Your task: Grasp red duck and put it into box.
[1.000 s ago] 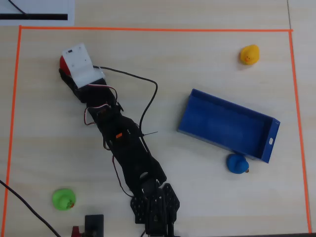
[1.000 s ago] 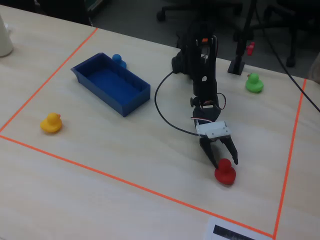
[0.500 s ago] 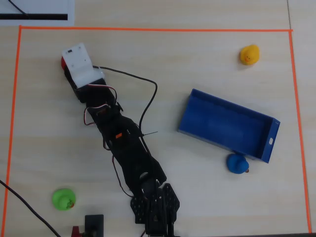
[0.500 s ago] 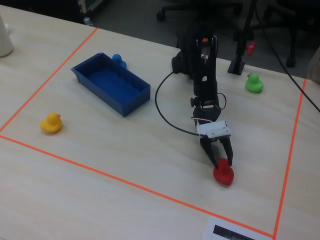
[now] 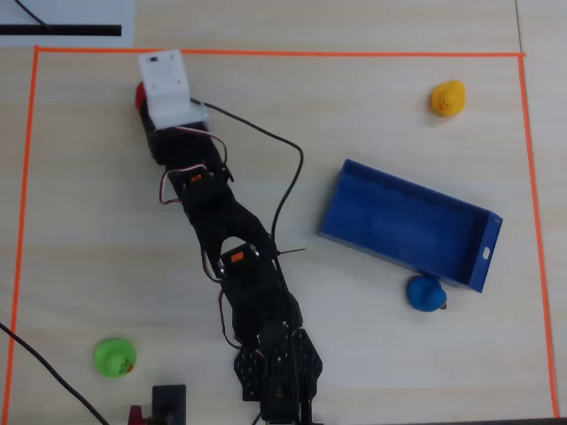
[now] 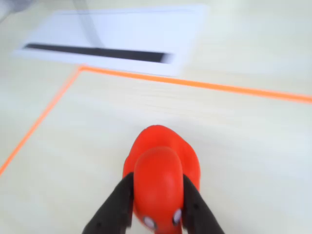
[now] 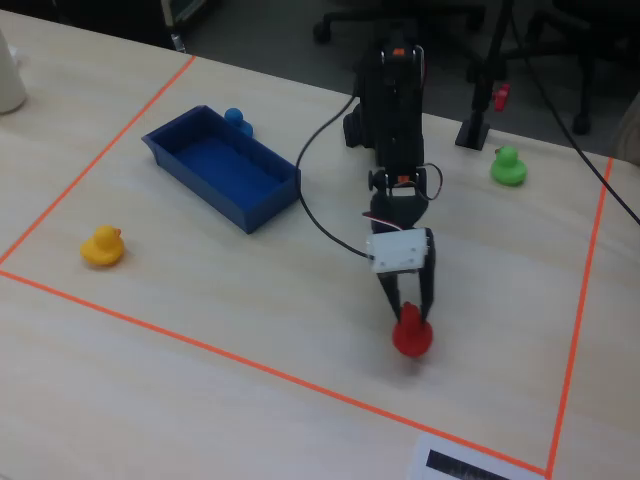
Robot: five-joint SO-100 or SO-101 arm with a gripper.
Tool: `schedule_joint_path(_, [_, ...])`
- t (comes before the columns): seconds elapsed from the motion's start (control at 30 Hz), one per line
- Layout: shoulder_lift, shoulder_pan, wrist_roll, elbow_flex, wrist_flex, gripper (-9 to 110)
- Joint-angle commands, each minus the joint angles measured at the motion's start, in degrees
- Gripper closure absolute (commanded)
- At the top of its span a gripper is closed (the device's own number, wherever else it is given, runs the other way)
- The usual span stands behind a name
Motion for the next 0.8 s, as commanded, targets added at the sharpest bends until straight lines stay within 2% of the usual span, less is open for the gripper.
schedule_joint_path(0.0, [18.7,10.5,2.2,-3.4,14.1,101])
schedule_joint_path(0.1, [27.7,18.5,3.4,-3.1,27.2,101])
schedule_joint_path(0.27, [37.8,33.9,3.8,0.0,39.1,101])
schedule_joint_path(0.6, [44.5,66.0,-4.7,9.2,46.1,101])
schedule_joint_path(0.77, [42.9,73.1,-6.4,10.7,51.6,101])
